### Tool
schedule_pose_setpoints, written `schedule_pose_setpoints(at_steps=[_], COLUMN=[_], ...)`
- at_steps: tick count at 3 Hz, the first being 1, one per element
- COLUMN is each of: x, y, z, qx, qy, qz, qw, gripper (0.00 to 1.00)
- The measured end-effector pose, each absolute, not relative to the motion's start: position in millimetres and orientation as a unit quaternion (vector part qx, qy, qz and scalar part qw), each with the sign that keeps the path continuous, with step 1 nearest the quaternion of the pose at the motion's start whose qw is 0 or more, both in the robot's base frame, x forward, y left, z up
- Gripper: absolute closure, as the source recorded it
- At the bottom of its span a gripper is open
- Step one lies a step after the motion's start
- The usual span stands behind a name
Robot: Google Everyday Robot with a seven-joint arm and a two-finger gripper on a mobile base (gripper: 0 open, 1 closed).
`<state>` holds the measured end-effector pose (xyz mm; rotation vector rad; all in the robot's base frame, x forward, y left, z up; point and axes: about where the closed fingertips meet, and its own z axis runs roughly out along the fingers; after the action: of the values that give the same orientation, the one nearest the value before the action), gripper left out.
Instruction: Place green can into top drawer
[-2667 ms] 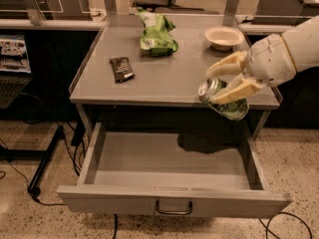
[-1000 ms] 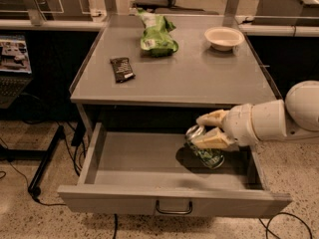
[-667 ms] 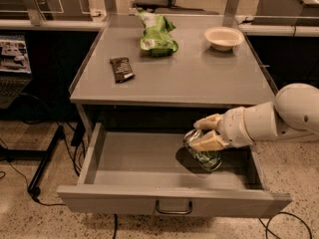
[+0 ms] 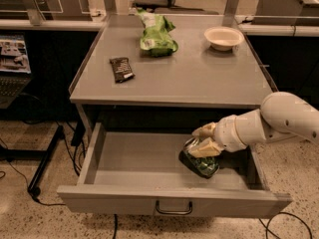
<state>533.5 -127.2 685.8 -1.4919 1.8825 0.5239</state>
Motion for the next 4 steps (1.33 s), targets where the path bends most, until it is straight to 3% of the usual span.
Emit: schedule_pose_setpoints(at_steps=[1,3,4], x=[533.4,533.3,533.3], y=[-127.1,-127.0,-127.0], z=[684.3,684.3,684.2], qx=[-0.571,-0.571,-0.572], qy=[0.722,0.722,0.722], qz=[0.202,0.202,0.202], qw=[0.334,0.334,0.334], gripper=[0.82,0.35,0.04])
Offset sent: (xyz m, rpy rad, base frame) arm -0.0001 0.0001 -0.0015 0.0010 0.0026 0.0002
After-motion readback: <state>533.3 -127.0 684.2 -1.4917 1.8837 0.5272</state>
